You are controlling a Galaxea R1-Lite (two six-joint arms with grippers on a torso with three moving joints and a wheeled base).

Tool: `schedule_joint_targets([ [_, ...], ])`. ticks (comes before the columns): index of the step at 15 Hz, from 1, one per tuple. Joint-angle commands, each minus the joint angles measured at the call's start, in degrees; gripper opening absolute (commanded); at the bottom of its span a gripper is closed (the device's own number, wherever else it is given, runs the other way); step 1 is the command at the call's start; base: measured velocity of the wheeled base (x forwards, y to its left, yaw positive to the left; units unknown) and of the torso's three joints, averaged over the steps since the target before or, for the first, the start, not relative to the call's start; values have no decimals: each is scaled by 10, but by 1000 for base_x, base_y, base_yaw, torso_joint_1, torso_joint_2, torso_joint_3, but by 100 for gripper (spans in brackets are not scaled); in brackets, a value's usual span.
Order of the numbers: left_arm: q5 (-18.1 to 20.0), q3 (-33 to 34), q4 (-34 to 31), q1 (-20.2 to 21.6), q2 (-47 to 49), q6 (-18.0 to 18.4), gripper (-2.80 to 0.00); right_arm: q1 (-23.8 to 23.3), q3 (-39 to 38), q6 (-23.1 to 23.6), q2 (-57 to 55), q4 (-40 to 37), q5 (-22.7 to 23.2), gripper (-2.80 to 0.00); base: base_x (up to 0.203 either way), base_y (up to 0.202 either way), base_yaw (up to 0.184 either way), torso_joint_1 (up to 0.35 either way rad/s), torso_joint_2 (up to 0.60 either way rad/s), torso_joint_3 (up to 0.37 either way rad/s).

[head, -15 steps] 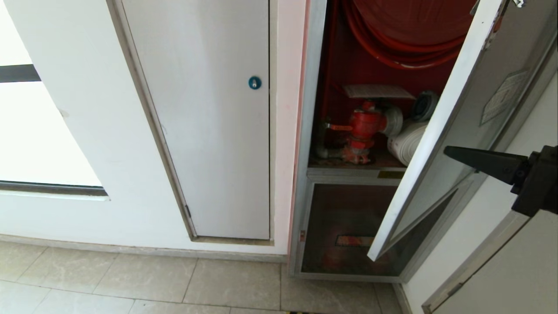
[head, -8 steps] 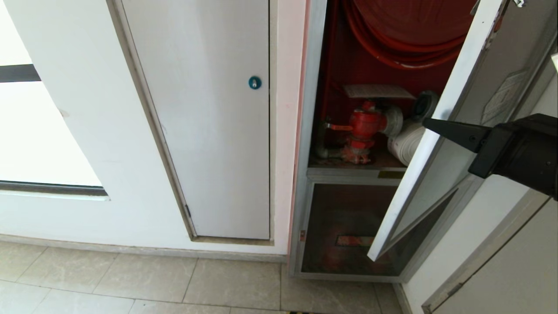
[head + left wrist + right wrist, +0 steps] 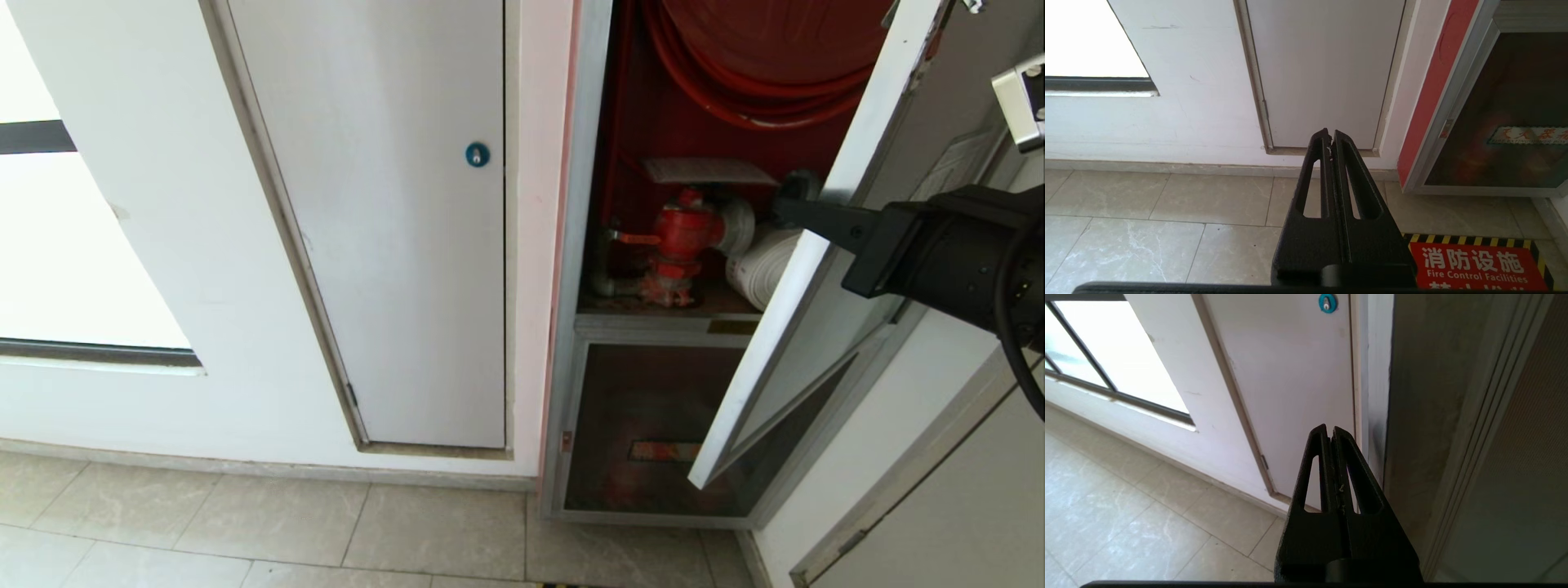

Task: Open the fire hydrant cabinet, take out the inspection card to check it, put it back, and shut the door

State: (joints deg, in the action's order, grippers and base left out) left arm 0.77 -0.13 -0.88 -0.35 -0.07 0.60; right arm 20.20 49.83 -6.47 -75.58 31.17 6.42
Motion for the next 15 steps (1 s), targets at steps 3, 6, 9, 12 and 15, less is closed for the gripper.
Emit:
schedule_joint_targets([
  [3,0,0,0,0,1,0,-280,0,20,28,-15,2,-15,-280,0,0,0,0,0,0],
  [6,0,0,0,0,1,0,-280,1,19,57,-20,3,-28,-280,0,0,0,0,0,0],
  [9,0,0,0,0,1,0,-280,2,19,72,-19,13,-27,-280,0,0,0,0,0,0],
  [12,0,0,0,0,1,0,-280,3,17,79,-16,33,-29,-280,0,0,0,0,0,0],
  [15,0,0,0,0,1,0,-280,3,9,79,-8,37,-44,-280,0,0,0,0,0,0],
])
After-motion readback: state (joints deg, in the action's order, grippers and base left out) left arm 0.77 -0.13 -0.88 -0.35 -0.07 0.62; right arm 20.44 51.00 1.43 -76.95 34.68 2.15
